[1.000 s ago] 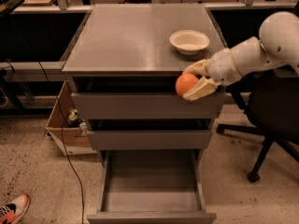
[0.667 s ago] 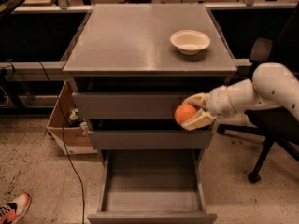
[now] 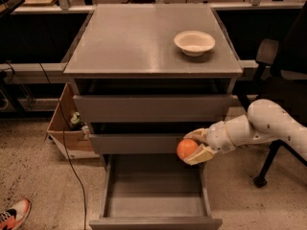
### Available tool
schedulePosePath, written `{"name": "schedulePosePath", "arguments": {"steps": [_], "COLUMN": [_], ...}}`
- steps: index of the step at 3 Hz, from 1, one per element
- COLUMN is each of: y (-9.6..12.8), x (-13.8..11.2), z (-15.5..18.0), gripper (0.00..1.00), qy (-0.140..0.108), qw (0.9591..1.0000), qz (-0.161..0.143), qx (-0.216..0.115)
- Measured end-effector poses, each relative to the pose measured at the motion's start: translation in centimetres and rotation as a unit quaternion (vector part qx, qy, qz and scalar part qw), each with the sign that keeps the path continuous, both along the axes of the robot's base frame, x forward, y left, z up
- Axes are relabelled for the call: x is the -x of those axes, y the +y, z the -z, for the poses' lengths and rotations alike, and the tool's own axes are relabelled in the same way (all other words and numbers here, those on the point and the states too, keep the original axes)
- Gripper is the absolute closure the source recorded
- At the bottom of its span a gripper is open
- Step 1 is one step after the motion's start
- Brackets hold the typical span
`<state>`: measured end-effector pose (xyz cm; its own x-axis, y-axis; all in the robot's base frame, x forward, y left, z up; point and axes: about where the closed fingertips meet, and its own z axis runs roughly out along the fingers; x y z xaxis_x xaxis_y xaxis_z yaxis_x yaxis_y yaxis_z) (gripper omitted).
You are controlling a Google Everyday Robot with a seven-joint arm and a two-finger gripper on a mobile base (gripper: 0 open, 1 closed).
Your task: Place orange into bottom drawer
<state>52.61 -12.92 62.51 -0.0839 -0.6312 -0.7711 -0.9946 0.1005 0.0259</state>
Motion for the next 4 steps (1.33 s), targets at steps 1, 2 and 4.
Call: {"name": "schedulePosePath", "arguments": {"steps": [1,2,4], "y": [0.5,2.4,4.4], "x": [-0.2,1.4,2.3], "z": [2.2,12.4,20.0], "gripper": [1.00,1.00,1.00], "qy": [-0.021,-0.033,-0.013], "qw": [0.9996,0.9976,0.9959], "qz": [0.019,0.049,0.059], "qx": [-0.008,-0.036,-0.067]}}
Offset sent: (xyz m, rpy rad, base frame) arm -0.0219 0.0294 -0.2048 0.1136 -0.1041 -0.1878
